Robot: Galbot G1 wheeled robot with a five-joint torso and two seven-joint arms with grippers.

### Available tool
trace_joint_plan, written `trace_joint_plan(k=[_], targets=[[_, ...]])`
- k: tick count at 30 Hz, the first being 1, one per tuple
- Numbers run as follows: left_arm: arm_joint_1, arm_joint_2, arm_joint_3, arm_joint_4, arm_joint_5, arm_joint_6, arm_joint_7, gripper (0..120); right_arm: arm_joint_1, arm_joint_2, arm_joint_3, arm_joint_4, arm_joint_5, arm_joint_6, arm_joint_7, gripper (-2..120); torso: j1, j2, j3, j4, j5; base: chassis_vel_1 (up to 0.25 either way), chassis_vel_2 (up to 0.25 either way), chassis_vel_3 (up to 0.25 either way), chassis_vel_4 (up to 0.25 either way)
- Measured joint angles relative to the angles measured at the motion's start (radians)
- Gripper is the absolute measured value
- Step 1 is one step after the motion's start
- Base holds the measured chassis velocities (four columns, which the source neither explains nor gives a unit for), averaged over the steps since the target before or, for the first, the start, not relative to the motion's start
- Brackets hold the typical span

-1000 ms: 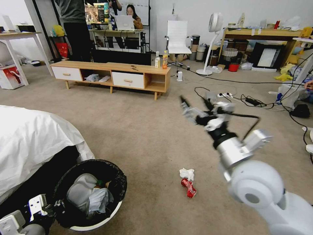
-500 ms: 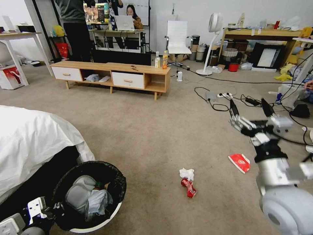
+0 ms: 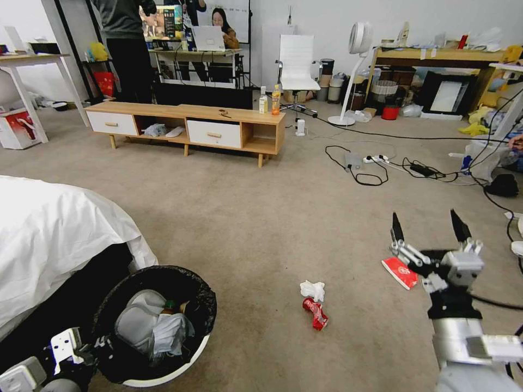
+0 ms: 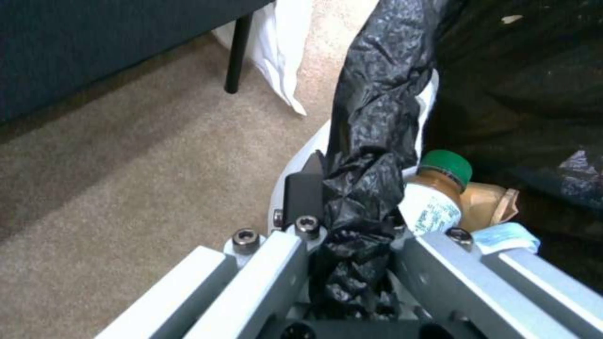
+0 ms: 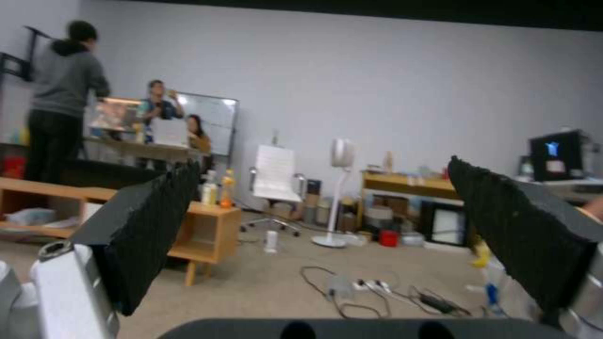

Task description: Pick up the trash bin and place the garbage on the floor into it.

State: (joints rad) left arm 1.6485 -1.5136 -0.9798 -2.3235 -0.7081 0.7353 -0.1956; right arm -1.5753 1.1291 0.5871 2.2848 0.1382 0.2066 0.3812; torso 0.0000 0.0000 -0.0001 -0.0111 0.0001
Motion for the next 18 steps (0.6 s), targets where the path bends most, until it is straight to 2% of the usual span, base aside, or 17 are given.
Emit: trace_joint_plan(k=[7, 18], targets=[[0.007, -0.001, 0.001, -0.009, -0.004, 0.0, 0.003, 1, -0.07, 0.044, -0.017, 0.007, -0.052, -0.015, 0.025, 100, 0.0, 0.0, 0.0, -0.0001, -0.0002, 0.0, 0.0, 0.0, 0.0], [0.011, -0.005, 0.007, -0.01, -0.001, 0.0, 0.012, 1, -0.089, 0.075, -0.025, -0.012, -0.086, 0.004, 0.028, 100, 0.0, 0.0, 0.0, 0.0, -0.0001, 0.0, 0.0, 0.0, 0.0]])
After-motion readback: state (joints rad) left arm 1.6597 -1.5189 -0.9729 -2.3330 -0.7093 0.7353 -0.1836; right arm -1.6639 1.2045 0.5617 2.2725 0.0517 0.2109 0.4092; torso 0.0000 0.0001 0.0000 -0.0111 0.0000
